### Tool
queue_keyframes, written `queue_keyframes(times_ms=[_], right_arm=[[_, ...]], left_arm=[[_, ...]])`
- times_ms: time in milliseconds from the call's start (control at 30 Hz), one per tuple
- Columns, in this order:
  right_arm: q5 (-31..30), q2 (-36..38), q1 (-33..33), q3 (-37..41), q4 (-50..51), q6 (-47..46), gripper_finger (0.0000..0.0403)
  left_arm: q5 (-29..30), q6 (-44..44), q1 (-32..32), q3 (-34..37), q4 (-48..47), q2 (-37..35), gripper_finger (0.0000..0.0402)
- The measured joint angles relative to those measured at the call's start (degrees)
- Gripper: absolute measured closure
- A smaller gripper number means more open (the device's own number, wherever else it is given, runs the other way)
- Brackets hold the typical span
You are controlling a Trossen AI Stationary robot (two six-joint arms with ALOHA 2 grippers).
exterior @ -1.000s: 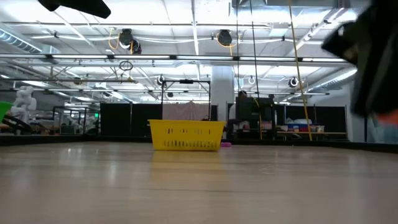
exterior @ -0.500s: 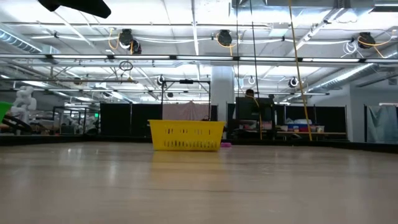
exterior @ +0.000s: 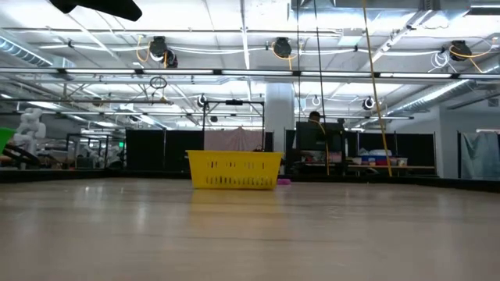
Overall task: Sort Halloween decoration
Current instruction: Put the orange skeleton toy in the blue basket
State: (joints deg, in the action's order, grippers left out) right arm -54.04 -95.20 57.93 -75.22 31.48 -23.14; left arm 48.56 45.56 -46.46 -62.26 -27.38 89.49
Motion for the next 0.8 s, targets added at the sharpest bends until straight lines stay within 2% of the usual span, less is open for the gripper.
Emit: queue_keyframes(times_ms=[200,567,800], right_arm=[[0.0,0.0,0.0,0.0,-0.5,-1.2,0.0379],[-5.2,0.0,-1.3,0.0,-2.0,-15.2,0.0378],[-5.9,-1.4,-2.2,0.0,-8.8,-20.1,0.0377]], left_arm=[[0.1,0.0,0.0,0.0,0.0,0.0,0.0178],[0.1,0.1,0.0,0.0,0.0,0.0,0.0178],[0.1,0.2,0.0,0.0,0.0,0.0,0.0178]])
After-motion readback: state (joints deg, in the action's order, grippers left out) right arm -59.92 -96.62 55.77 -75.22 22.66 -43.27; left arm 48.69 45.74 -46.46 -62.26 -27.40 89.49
